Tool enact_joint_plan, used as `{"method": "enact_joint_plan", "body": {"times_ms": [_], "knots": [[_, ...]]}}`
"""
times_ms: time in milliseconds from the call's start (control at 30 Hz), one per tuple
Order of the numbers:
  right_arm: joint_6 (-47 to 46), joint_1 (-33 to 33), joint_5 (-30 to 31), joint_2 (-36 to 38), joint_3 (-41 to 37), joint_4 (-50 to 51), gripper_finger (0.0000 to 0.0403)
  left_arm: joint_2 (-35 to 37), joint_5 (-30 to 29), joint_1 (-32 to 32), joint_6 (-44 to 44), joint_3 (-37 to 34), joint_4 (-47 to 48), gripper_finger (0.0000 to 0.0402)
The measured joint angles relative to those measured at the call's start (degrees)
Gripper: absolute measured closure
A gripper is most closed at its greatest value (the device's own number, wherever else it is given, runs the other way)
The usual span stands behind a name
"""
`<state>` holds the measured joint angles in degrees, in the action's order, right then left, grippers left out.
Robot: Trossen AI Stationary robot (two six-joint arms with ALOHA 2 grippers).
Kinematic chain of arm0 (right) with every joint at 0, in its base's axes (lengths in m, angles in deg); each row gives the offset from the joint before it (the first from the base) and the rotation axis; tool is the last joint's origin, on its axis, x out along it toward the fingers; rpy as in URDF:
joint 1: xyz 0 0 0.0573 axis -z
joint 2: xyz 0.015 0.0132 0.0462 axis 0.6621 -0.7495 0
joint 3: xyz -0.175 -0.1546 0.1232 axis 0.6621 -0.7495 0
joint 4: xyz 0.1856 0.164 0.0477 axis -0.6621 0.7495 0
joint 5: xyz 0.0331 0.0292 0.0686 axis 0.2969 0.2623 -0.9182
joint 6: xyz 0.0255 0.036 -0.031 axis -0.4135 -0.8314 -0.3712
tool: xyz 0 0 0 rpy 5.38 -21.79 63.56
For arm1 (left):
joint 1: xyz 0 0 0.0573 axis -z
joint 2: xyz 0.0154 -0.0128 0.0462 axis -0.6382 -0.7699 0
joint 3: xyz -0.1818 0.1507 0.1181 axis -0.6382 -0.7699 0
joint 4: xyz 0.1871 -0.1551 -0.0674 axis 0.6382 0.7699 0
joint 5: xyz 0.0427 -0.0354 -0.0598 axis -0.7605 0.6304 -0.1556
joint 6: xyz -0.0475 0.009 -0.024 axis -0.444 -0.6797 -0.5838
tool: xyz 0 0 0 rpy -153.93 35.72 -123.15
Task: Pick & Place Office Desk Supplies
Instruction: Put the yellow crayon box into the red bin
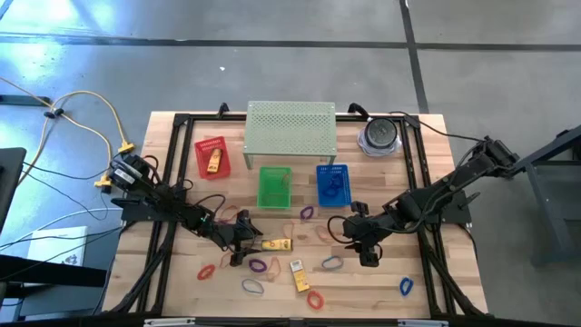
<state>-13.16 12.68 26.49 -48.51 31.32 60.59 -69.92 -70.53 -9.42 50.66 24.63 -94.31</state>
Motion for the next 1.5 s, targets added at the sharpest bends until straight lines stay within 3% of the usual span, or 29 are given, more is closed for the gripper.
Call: {"method": "enact_joint_plan", "body": {"times_ms": [267,633,1500], "knots": [[0.00,0.00,0.00,0.00,0.00,0.00,0.0237,0.00,0.00,0.00,-1.98,0.00,-0.24,0.0121],[0.00,0.00,0.00,0.00,0.00,0.00,0.0237,0.00,-0.50,0.87,-3.25,0.02,-0.44,0.0053],[0.44,0.00,-0.42,0.00,-0.02,-0.39,0.0237,-0.04,-8.67,2.73,-0.17,0.15,-4.74,0.0050]]}}
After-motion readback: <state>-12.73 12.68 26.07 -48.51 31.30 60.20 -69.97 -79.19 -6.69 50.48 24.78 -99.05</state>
